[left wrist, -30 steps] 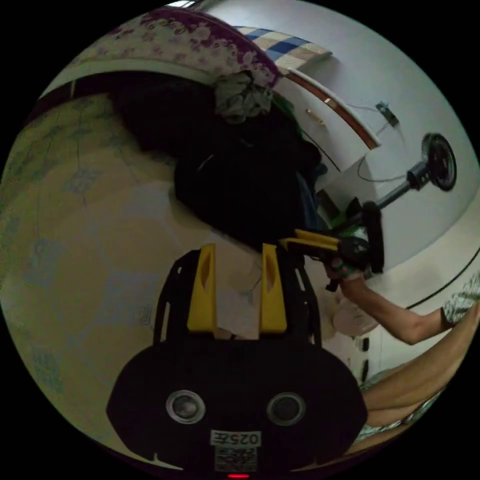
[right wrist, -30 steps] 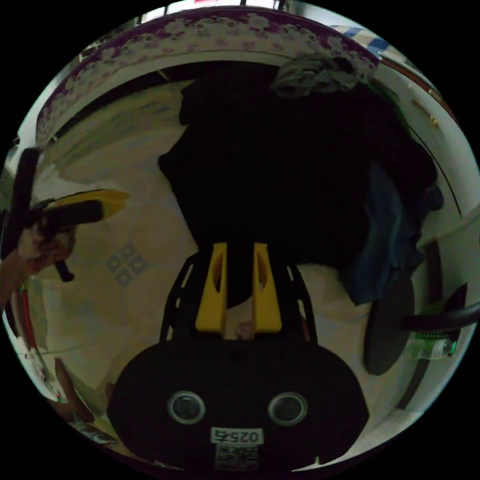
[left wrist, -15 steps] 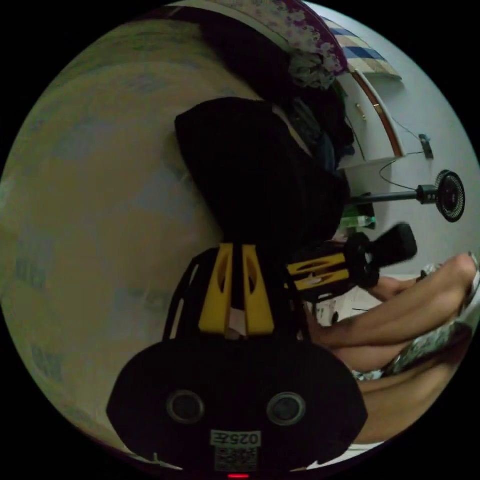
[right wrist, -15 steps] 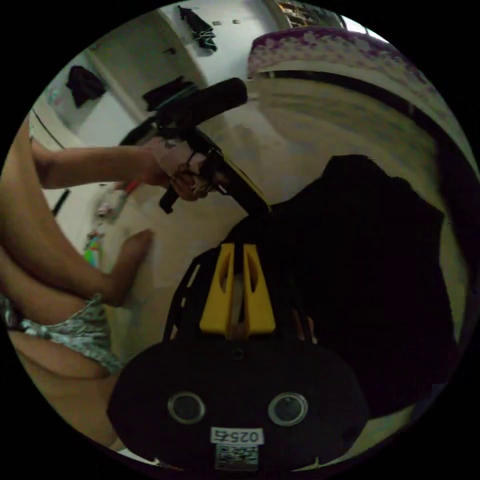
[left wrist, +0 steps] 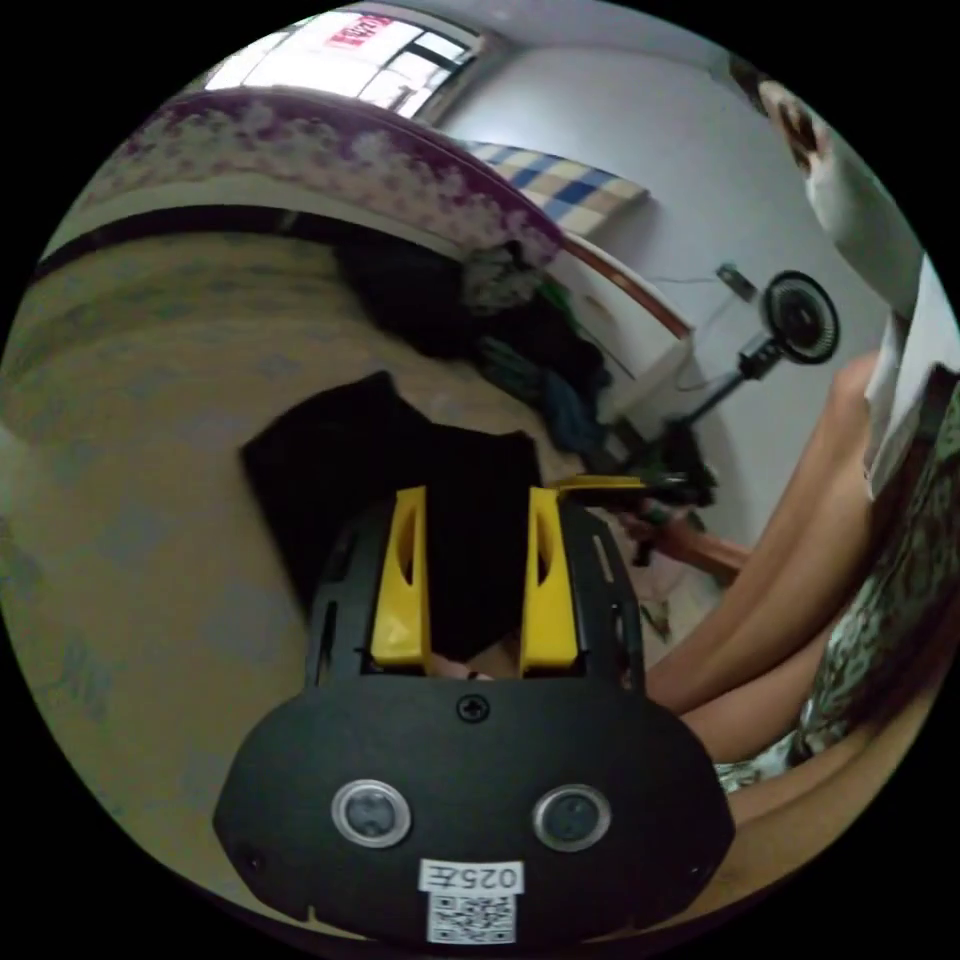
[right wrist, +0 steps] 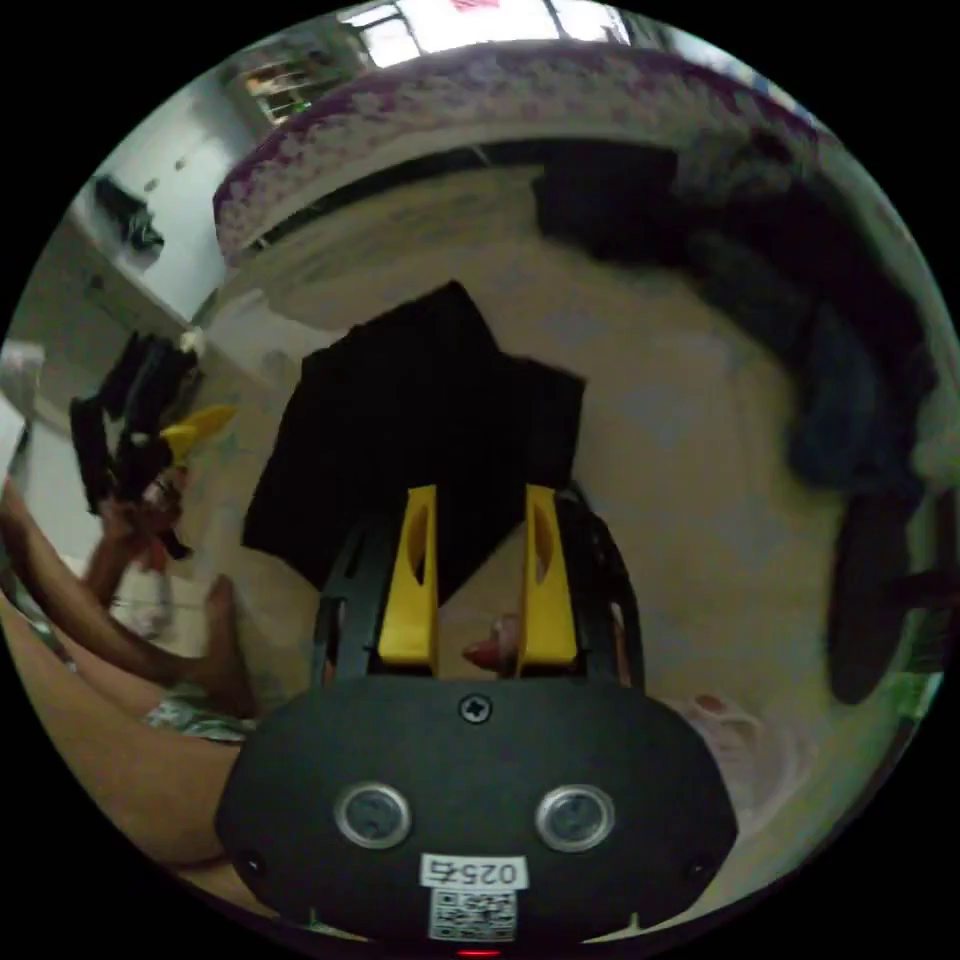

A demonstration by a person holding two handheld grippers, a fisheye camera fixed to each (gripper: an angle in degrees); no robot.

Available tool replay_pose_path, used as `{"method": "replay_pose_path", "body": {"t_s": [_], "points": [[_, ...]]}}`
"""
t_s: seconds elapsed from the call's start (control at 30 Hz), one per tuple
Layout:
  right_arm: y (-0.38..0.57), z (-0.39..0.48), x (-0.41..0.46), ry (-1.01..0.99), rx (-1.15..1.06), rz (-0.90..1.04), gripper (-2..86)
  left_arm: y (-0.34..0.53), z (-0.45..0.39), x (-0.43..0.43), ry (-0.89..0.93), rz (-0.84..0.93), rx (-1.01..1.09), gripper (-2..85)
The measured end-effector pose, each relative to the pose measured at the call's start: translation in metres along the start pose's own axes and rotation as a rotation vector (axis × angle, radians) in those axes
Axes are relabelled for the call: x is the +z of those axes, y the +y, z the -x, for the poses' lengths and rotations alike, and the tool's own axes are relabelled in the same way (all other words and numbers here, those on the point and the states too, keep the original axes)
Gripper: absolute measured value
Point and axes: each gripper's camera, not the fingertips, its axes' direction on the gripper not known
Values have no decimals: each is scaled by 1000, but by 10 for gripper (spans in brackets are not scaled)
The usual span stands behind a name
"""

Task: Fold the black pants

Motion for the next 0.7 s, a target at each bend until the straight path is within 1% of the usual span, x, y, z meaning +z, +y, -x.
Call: {"method": "replay_pose_path", "body": {"t_s": [0.03,0.07,0.1,0.17,0.23,0.27,0.33,0.37,0.4,0.43,0.47,0.5,0.53,0.57,0.6,0.63,0.7], "points": [[-2,-14,6,-119,40,-8,71,-2,-2,9,47,19,16,141],[-5,-40,18,-327,146,-27,55,-4,-4,27,115,72,37,147],[-10,-56,27,-472,174,-34,34,-5,-6,41,143,131,52,155],[-17,-59,22,-622,135,-105,5,-5,-9,51,128,205,68,167],[-31,-39,12,-705,45,-123,-3,-4,-16,46,55,244,101,176],[-43,-16,7,-762,-40,-110,-6,-3,-22,36,-14,245,125,177],[-61,27,14,-811,-187,0,-7,-1,-31,11,-56,216,174,153],[-70,57,24,-807,-300,65,-7,1,-32,-11,-129,188,133,116],[-76,80,33,-805,-412,84,-6,5,-31,-30,-242,203,124,69],[-80,88,37,-823,-454,91,-5,8,-27,-41,-297,208,96,55],[-87,103,44,-903,-546,116,-1,18,-12,-66,-352,198,21,27],[-94,109,47,-1033,-570,122,5,30,8,-93,-338,187,-66,16],[-97,109,48,-1081,-557,110,19,37,20,-107,-326,182,-127,11],[-100,105,47,-1121,-542,62,47,54,47,-137,-305,166,-244,4],[-99,97,45,-1073,-555,27,68,73,74,-168,-304,124,-355,-2],[-98,92,45,-1018,-555,21,78,84,88,-183,-293,95,-419,-4],[-88,58,48,-734,-494,-22,96,128,149,-222,-169,16,-620,-8]]}}
